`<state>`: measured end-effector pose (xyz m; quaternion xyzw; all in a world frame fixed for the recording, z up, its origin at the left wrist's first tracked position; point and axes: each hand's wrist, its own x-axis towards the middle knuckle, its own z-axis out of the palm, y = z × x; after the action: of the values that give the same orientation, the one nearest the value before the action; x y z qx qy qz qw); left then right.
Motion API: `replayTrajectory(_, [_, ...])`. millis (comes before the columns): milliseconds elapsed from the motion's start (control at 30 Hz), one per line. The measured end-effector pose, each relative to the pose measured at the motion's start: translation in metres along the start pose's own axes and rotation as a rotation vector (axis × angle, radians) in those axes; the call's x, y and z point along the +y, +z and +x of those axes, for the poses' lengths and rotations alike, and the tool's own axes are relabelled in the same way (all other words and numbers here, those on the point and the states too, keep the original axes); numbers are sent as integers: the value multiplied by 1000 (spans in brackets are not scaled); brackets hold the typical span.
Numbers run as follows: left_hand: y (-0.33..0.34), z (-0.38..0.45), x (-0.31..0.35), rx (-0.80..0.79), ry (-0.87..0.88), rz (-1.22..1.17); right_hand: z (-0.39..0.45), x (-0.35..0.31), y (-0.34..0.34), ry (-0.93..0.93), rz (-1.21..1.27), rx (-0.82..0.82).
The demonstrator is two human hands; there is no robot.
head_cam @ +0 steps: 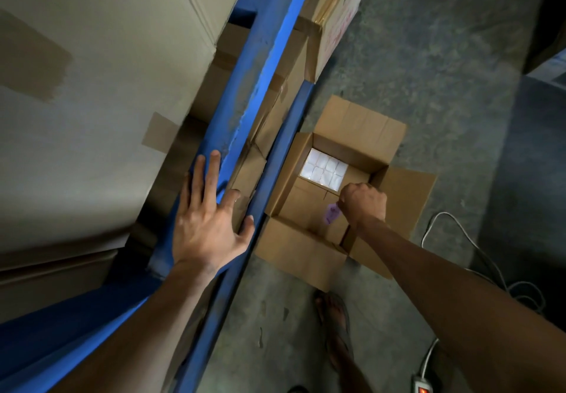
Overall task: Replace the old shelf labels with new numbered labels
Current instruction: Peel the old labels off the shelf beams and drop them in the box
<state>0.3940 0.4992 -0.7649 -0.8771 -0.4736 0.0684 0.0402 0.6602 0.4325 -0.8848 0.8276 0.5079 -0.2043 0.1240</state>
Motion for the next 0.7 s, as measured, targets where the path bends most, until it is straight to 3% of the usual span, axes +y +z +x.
replayTrajectory(200, [4,0,-2,-15,0,18,-6,-1,1,-21,55,14])
replayTrajectory(467, [11,-2,-5,-9,-4,-8,-28,-3,-35,-64,399,-79])
replayTrajectory(700, [-22,-2,-2,-313,13,-191,-80,8,-95,-217,522,-61])
